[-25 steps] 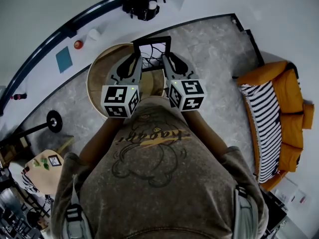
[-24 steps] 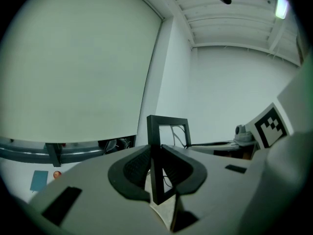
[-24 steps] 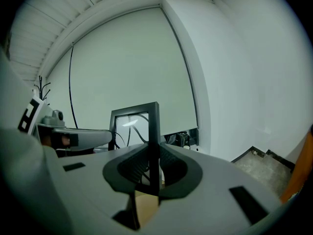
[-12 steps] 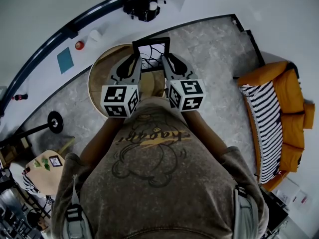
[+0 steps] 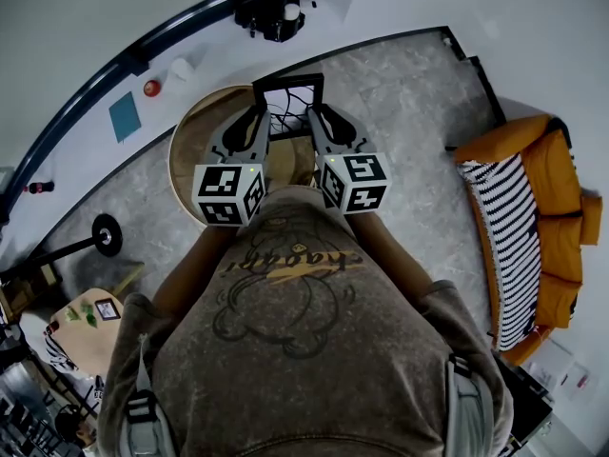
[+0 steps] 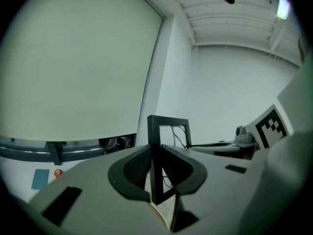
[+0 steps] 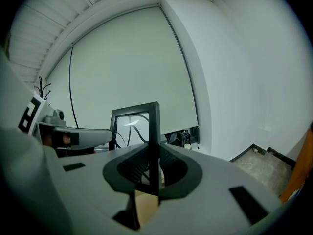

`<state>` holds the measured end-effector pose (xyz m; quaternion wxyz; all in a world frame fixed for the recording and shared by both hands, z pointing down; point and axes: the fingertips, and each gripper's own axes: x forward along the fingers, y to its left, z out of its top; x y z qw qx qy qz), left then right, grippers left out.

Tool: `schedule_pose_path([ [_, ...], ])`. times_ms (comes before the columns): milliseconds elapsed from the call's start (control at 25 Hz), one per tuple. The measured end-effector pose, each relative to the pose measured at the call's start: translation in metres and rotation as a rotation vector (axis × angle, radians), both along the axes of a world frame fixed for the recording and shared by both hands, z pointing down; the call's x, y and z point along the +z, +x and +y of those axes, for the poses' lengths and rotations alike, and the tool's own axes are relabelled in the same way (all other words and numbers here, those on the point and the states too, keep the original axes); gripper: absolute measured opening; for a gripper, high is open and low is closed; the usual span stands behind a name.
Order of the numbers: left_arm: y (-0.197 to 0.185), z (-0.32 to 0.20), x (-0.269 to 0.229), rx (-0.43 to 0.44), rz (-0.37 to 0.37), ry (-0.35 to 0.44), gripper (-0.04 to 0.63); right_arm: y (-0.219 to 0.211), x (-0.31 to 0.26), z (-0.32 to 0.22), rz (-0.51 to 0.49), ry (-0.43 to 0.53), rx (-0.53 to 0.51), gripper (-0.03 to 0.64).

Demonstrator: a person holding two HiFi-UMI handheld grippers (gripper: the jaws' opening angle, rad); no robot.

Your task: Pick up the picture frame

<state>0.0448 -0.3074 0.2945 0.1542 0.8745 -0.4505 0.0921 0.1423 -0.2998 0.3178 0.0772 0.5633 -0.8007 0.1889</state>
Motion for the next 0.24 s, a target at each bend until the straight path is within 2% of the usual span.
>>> schedule_pose_path([
  [240, -0.0002, -0.002, 0.0018, -0.001, -0.002, -0.006, 0.08, -0.0007, 0.0024, -0.002, -0.002, -0.009, -0.004, 0.086],
])
